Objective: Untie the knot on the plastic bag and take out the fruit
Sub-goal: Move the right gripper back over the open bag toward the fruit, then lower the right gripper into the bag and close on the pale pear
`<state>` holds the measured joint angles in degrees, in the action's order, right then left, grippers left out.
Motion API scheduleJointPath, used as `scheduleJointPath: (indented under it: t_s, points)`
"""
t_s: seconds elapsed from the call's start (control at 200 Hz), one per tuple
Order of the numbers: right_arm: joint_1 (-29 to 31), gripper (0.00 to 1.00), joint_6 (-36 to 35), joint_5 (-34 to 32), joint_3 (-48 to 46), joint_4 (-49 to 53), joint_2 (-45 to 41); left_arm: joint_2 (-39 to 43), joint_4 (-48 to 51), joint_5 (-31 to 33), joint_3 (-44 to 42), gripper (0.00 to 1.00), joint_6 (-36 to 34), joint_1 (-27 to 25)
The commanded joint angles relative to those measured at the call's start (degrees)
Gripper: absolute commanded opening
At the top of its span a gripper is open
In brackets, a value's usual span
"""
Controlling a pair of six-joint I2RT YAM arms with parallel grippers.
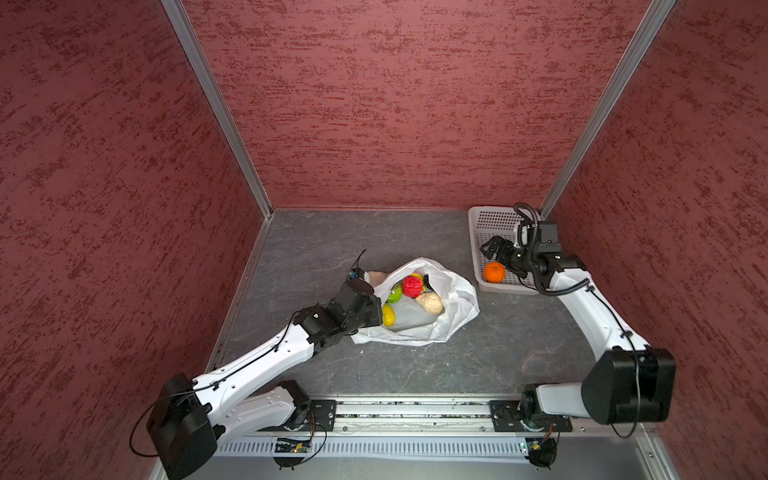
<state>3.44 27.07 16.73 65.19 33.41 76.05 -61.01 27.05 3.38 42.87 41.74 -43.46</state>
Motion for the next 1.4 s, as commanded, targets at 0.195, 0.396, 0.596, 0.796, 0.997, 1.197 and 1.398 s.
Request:
scheduleJointPath:
  t_s: [0.195, 0.396, 0.596, 0.796, 0.997, 1.197, 1.398]
  points:
    - [18.5, 0.99, 1.9, -3.8, 2.0, 11.5, -10.3, 0.2, 0.0, 0.0, 1.6, 0.0, -0.7, 0.1]
    - [32.4, 0.98, 7.0, -11.3, 4.1, 16.9, -12.6, 0.3, -0.3, -0.2, 1.7, 0.0, -0.7, 0.1]
    - [43.7, 0.93, 6.7, -15.6, 7.7, 20.3, -7.0, 0.3, -0.1, -0.2, 1.9, 0.0, -0.8, 0.1]
    - [50.5, 0.92, 4.1, -20.3, 8.2, 19.0, 1.5, 0.6, 0.1, -0.2, 1.7, 0.0, -0.8, 0.2]
    - [51.3, 0.9, -2.3, -24.3, 3.9, 12.4, 6.9, 0.3, -0.3, -0.2, 1.9, 0.0, -0.7, 0.2]
    - [51.2, 0.9, -10.0, -27.1, -2.6, 1.8, 10.7, 0.2, -0.6, -0.1, 2.5, 0.0, -0.8, 0.3]
    - [47.3, 0.88, -13.7, -27.4, -4.8, -6.7, 14.1, -0.2, -1.5, -0.6, 2.5, 0.0, -1.1, 0.2]
